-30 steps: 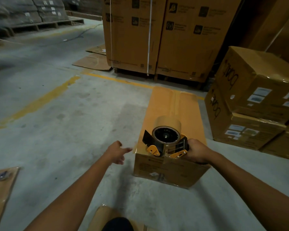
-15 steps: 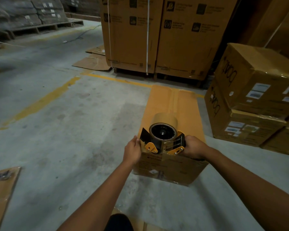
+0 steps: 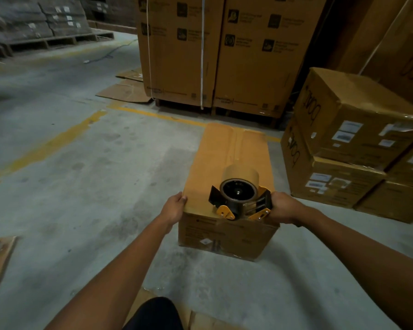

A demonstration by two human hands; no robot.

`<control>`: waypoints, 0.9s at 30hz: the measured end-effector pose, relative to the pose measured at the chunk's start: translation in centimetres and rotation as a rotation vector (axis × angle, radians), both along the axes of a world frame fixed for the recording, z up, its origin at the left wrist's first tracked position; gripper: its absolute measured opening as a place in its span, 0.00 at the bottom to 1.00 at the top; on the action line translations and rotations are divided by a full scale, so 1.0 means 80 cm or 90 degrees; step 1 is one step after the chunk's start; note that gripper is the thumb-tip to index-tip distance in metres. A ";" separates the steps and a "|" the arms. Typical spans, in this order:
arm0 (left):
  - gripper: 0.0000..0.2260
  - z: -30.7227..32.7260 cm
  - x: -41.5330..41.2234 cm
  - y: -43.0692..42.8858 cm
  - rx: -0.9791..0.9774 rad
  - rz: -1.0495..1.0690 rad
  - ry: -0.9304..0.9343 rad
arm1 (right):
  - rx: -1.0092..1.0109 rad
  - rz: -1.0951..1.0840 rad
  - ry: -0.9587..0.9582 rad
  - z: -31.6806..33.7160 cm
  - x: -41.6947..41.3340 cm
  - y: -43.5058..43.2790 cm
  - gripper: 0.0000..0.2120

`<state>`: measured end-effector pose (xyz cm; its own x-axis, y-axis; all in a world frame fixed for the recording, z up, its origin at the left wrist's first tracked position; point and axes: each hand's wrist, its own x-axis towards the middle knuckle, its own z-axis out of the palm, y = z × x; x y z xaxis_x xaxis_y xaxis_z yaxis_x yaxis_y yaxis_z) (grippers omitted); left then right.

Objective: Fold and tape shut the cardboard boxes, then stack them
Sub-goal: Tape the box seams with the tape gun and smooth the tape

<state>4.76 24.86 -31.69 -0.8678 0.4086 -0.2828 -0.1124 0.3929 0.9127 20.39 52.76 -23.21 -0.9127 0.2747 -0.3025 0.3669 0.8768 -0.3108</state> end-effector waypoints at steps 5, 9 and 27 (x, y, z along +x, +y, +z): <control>0.14 0.025 0.017 0.010 -0.339 -0.102 0.333 | 0.038 0.007 -0.010 0.006 0.002 -0.006 0.07; 0.23 0.021 0.027 0.028 -0.361 -0.277 0.494 | 0.050 0.003 -0.015 0.004 -0.001 -0.002 0.08; 0.50 0.010 0.025 0.023 -0.449 -0.384 0.568 | 0.074 -0.018 -0.012 0.018 0.071 0.057 0.12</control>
<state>6.80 26.72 -30.89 -0.5985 0.8009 -0.0176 0.7898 0.5935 0.1548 26.08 57.29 -21.78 -0.8983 0.3346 -0.2848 0.3972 0.8956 -0.2006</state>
